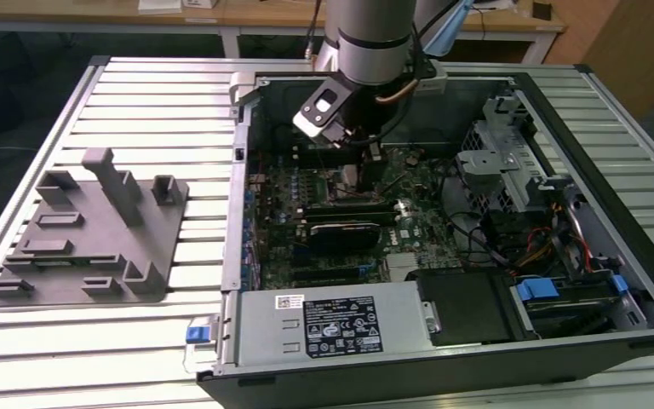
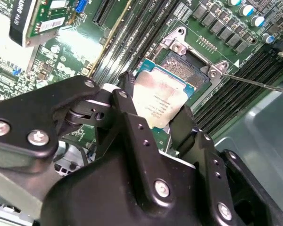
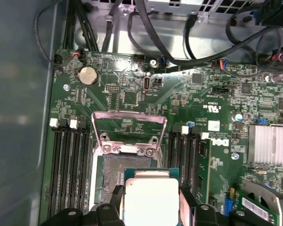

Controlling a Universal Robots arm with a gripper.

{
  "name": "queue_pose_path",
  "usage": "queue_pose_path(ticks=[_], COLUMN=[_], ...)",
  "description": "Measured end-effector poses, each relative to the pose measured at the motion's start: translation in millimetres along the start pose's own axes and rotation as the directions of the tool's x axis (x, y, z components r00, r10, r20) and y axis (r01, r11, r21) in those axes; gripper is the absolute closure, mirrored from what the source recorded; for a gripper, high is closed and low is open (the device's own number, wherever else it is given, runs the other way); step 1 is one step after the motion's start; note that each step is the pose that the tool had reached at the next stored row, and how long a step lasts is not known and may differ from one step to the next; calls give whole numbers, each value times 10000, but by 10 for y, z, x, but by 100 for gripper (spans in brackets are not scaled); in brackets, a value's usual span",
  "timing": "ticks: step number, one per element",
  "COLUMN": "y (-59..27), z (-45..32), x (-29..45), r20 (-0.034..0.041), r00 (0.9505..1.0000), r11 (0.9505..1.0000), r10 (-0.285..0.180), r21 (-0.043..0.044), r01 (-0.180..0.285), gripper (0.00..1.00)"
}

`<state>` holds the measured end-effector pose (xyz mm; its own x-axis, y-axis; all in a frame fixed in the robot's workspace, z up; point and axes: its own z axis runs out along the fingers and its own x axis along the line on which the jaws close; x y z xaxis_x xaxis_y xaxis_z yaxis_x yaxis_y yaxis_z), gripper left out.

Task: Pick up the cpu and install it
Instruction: 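Place the cpu into insertion slot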

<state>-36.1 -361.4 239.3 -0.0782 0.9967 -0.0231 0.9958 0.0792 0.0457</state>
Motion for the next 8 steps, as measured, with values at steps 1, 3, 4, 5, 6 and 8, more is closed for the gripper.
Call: queue_pose_path(ticks=[1, 3, 4, 5, 6, 8], y=[1, 2, 3, 3, 4, 6], z=[5, 20, 27, 33, 39, 57], x=[10, 37, 51, 66, 80, 106], r20=[0, 0, 0, 2, 1, 1], r00=[10000, 10000, 10000, 10000, 10000, 10000], r11=[10000, 10000, 10000, 10000, 10000, 10000], r10=[0, 0, 0, 0, 0, 0], r21=[-1, 0, 0, 0, 0, 0], r01=[0, 0, 0, 0, 0, 0], gripper=[46, 46, 46, 46, 46, 46])
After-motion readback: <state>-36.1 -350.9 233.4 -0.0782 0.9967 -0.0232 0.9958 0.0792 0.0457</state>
